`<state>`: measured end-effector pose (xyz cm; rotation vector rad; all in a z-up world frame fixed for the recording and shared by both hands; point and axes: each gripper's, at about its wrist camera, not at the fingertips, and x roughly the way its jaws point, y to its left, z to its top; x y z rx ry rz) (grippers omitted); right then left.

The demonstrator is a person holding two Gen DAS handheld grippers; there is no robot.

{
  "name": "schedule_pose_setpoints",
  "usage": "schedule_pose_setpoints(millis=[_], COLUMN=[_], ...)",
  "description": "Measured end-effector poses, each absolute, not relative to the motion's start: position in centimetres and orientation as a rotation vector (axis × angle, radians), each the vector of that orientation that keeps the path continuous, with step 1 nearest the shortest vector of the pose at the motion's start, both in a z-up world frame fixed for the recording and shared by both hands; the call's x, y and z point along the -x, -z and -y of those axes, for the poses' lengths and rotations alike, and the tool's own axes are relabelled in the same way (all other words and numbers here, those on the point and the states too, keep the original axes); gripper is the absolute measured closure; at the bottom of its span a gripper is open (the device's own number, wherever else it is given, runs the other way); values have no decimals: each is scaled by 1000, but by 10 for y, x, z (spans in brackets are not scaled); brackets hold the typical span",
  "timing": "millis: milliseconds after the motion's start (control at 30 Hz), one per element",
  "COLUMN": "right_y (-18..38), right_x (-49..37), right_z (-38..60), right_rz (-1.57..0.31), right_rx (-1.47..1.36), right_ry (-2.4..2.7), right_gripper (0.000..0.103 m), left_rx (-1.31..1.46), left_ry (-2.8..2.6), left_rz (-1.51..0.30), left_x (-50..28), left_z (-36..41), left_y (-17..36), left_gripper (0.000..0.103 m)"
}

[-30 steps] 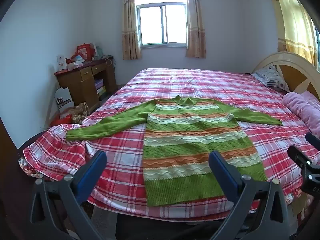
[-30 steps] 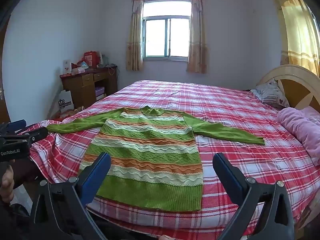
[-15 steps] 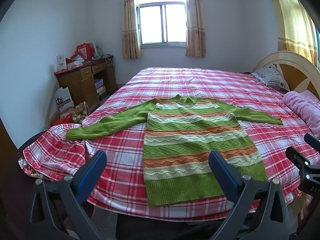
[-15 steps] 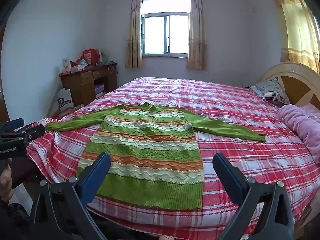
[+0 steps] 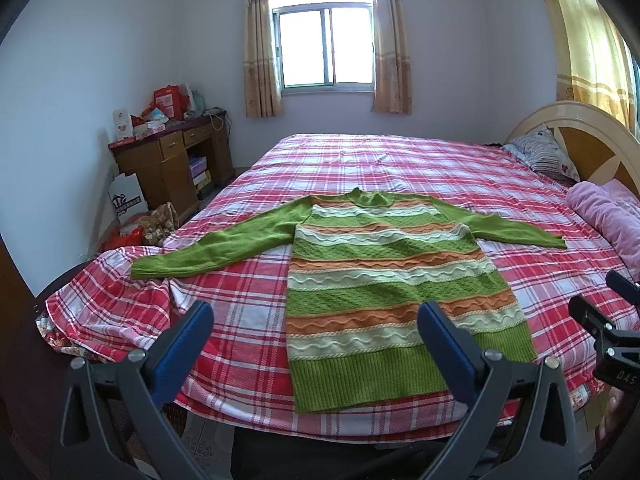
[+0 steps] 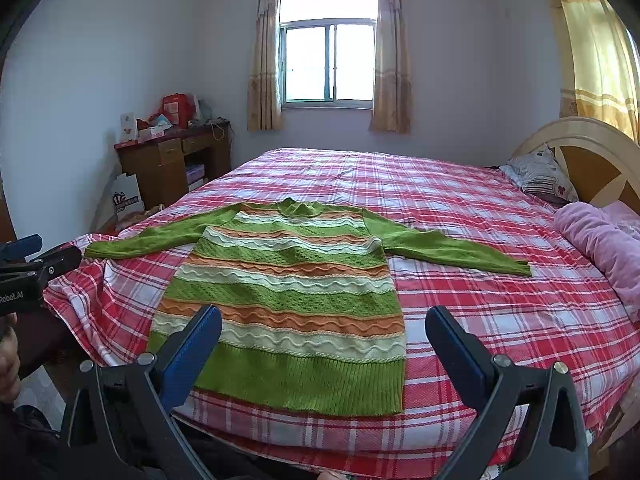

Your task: Fold small clothes

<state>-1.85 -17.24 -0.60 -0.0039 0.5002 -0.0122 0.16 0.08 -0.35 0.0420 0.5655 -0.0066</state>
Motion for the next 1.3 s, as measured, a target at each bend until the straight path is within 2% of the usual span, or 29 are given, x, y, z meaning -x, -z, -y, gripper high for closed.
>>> schedule_pose_setpoints(millis=[1300], right_y=[12], right_x=[17], right_z=[175], right_rz=[-517], right_rx=[-9], right_ry=[16], right_gripper=[1], left_rx=[-34], left_ry=[2], left_rz=[-571], left_x=[-5], left_z=[-7], left_y=[11], left_gripper=[0])
